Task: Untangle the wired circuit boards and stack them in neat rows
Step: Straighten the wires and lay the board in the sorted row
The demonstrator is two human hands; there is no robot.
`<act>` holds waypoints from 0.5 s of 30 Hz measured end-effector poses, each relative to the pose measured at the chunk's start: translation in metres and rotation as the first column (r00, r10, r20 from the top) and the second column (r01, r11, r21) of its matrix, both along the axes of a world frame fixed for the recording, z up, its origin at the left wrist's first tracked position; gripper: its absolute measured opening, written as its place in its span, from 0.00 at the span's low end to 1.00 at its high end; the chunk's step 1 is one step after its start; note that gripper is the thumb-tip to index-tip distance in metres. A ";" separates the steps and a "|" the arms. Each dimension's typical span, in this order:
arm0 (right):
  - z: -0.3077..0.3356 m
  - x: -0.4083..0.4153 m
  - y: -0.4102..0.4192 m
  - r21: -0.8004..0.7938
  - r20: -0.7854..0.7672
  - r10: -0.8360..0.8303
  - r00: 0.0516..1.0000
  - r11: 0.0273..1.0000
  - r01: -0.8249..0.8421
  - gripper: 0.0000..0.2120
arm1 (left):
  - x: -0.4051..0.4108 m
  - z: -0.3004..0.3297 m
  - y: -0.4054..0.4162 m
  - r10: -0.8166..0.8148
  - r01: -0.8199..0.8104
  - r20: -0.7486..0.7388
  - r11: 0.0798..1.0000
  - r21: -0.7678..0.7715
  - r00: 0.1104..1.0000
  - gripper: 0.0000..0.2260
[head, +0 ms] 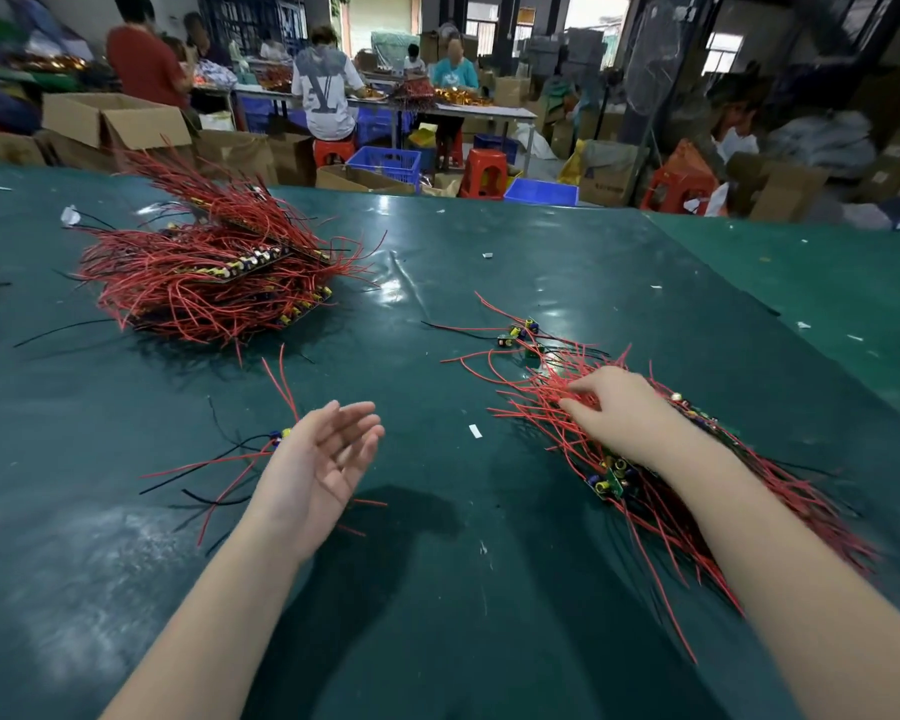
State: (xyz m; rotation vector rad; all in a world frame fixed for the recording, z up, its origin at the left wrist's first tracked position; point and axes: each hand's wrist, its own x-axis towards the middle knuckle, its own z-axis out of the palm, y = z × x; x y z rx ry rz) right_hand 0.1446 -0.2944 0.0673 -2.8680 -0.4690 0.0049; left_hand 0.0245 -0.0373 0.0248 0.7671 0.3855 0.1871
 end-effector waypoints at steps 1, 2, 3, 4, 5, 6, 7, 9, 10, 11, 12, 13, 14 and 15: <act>-0.006 -0.002 -0.002 0.021 0.035 0.012 0.999 1.000 -0.013 0.15 | 0.000 0.001 0.003 0.027 -0.027 0.022 1.000 -0.006 0.999 0.13; -0.010 -0.004 -0.003 0.054 0.082 0.027 0.996 0.998 -0.032 0.14 | 0.001 0.002 0.006 0.057 -0.057 0.041 0.998 -0.011 0.997 0.14; -0.014 -0.006 -0.005 0.102 0.135 0.037 0.990 0.993 -0.052 0.14 | 0.001 0.003 0.010 0.094 -0.094 0.052 0.996 -0.012 0.994 0.15; -0.016 -0.010 -0.007 0.163 0.189 0.039 0.981 0.984 -0.070 0.13 | 0.001 0.005 0.013 0.135 -0.136 0.058 0.991 0.013 0.989 0.16; -0.017 -0.014 -0.009 0.226 0.245 0.030 0.969 0.970 -0.088 0.12 | 0.000 0.005 0.016 0.176 -0.181 0.063 0.980 0.078 0.982 0.15; -0.018 -0.018 -0.010 0.288 0.297 0.016 0.955 0.952 -0.105 0.11 | 0.000 0.005 0.020 0.218 -0.226 0.065 0.956 0.185 0.974 0.14; -0.019 -0.024 -0.010 0.345 0.338 -0.001 0.941 0.930 -0.123 0.10 | -0.001 0.003 0.025 0.256 -0.264 0.069 0.906 0.331 0.964 0.13; -0.020 -0.034 -0.008 0.424 0.387 -0.019 0.922 0.892 -0.160 0.09 | -0.005 -0.001 0.032 0.333 -0.286 0.065 0.674 0.681 0.941 0.13; -0.021 -0.038 -0.005 0.445 0.392 -0.013 0.920 0.878 -0.177 0.09 | -0.006 -0.004 0.033 0.381 -0.254 0.053 0.501 0.827 0.923 0.12; -0.021 -0.041 -0.001 0.465 0.384 -0.001 0.923 0.865 -0.192 0.09 | -0.008 -0.005 0.034 0.428 -0.189 0.036 0.322 0.927 0.903 0.11; -0.022 -0.044 0.004 0.487 0.367 0.014 0.930 0.849 -0.205 0.09 | -0.009 -0.007 0.034 0.458 -0.106 0.021 0.160 0.981 0.889 0.09; -0.022 -0.047 0.010 0.512 0.349 0.031 0.937 0.831 -0.218 0.09 | -0.010 -0.008 0.033 0.462 -0.015 -0.003 0.036 0.999 0.887 0.07; -0.022 -0.050 0.016 0.531 0.335 0.051 0.941 0.815 -0.233 0.10 | -0.010 -0.011 0.032 0.453 0.084 -0.051 -0.053 0.995 0.890 0.06; -0.022 -0.053 0.023 0.539 0.327 0.073 0.942 0.804 -0.249 0.10 | -0.009 -0.014 0.030 0.446 0.184 -0.112 -0.122 0.975 0.888 0.09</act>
